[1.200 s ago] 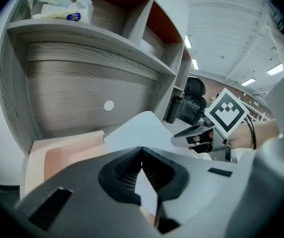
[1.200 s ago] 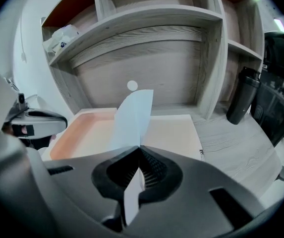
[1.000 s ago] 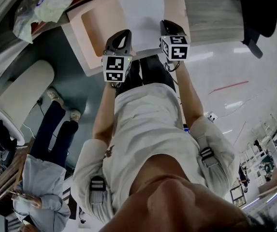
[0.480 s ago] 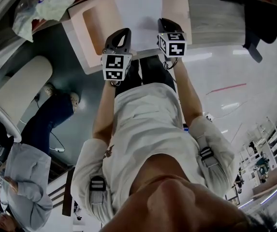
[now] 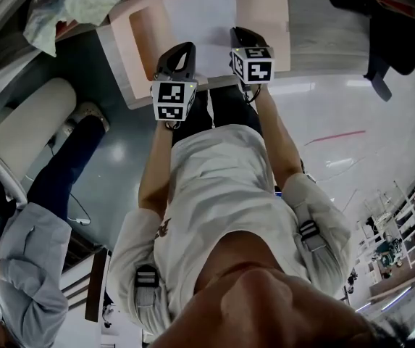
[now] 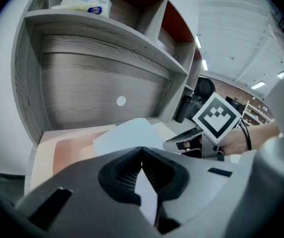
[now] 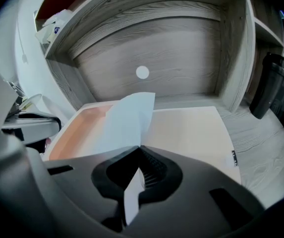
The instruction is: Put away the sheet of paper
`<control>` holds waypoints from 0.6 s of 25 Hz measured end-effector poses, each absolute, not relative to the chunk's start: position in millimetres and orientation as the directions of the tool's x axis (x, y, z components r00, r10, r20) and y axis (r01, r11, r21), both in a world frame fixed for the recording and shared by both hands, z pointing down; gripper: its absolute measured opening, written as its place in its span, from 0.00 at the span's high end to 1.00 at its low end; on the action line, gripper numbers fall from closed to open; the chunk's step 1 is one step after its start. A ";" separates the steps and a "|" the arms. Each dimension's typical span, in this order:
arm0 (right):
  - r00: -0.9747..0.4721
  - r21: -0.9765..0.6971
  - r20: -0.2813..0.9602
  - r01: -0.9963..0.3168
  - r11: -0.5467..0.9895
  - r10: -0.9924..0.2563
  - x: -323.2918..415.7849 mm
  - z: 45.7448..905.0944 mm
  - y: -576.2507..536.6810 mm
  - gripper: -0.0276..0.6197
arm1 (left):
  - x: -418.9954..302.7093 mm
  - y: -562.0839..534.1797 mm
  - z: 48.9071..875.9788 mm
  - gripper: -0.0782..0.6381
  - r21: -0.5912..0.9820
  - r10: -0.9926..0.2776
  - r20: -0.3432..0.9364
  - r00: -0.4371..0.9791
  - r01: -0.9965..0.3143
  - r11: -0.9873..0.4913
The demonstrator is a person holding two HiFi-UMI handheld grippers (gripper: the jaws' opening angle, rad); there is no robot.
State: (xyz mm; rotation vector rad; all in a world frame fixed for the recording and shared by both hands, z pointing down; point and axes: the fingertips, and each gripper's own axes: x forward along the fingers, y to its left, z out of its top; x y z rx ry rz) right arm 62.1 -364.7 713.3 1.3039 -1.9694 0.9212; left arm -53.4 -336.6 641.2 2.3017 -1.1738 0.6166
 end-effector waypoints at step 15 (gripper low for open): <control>-0.375 -0.254 0.798 -0.919 0.301 -0.471 21.7 728.1 -361.1 0.93 | -82.9 -331.7 644.5 0.86 0.203 -0.632 0.598 0.492 -0.857 -0.474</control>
